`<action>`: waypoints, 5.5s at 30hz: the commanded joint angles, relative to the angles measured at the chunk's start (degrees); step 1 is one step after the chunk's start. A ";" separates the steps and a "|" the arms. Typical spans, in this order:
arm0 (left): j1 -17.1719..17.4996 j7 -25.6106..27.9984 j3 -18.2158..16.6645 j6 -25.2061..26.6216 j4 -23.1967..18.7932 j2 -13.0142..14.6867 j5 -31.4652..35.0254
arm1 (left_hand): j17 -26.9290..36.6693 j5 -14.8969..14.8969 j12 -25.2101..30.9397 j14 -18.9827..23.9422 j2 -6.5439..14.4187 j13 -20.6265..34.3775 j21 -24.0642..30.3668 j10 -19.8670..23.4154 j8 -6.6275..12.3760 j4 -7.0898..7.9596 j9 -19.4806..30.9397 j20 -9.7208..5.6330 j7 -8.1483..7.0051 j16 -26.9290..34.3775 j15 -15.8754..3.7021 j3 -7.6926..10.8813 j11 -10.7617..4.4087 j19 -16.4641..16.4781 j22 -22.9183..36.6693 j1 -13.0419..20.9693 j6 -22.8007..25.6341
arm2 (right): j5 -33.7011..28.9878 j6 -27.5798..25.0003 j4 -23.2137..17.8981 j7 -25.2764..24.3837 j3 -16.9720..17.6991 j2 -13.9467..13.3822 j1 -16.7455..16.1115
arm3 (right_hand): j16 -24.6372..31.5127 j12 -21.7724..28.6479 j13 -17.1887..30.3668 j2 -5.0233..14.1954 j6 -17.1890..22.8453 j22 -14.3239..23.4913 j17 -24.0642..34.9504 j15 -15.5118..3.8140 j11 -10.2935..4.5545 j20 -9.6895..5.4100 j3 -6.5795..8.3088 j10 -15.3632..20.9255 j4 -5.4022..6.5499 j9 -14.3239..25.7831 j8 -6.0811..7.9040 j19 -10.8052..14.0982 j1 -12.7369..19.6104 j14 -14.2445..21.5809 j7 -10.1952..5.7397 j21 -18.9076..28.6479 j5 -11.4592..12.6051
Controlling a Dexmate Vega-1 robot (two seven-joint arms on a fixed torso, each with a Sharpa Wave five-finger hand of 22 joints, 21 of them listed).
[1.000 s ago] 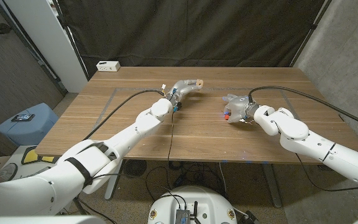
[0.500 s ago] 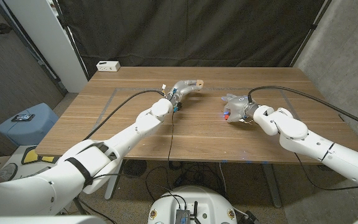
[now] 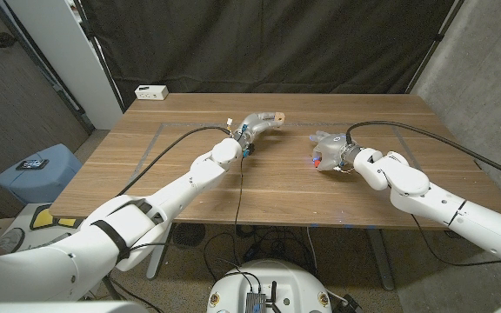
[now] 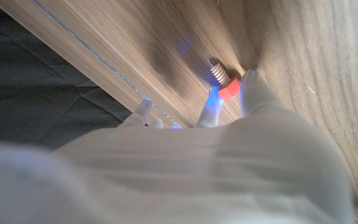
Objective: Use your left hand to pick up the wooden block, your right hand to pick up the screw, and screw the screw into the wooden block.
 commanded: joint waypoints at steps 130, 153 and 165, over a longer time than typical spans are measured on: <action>-5.64 -7.97 1.88 -11.59 17.71 -8.21 -2.26 | 0.10 0.60 -1.64 -0.53 1.92 1.09 0.27 -1.01 -0.54 0.02 0.14 0.19 -0.42 0.09 -3.24 -1.00 -0.13 -0.64 0.34 -1.05 -1.06 | 47.43 2.86 -1.22 -26.28 17.79 3.69 -8.96 | 0.63 0.54 0.11 0.06 8.22 0.37 1.27 -0.89 -1.54 -1.36 0.68 8.30 0.46 6.18 10.74 4.97 2.28 4.92 1.37 -0.19 -0.45; -7.59 -10.77 1.39 -16.46 25.23 -12.08 -4.20 | 0.04 0.68 -1.75 -0.56 2.08 1.22 0.27 -1.24 -0.48 -0.20 0.15 0.19 -0.27 0.07 -3.38 -1.03 -0.14 -0.73 0.35 -0.97 -1.07 | 57.81 5.98 1.15 -35.63 19.67 12.04 -9.49 | 1.01 0.49 0.13 0.33 9.81 0.38 1.41 -0.54 -0.38 -1.60 0.90 9.54 0.58 6.89 12.40 6.25 2.29 6.27 1.85 0.07 -0.35; -7.50 -8.35 2.91 -19.45 24.73 -11.83 -1.77 | 0.02 0.70 -1.78 -0.65 2.12 1.27 0.28 -1.31 -0.47 -0.28 0.15 0.16 -0.27 0.04 -3.32 -1.05 -0.13 -0.75 0.35 -0.94 -1.12 | 61.36 10.51 4.28 -39.67 19.20 17.19 -9.20 | 1.04 0.47 0.14 0.57 9.51 0.39 1.37 -0.35 -0.18 -1.51 0.89 9.95 0.60 7.09 12.61 6.38 2.44 6.60 1.97 0.01 -0.22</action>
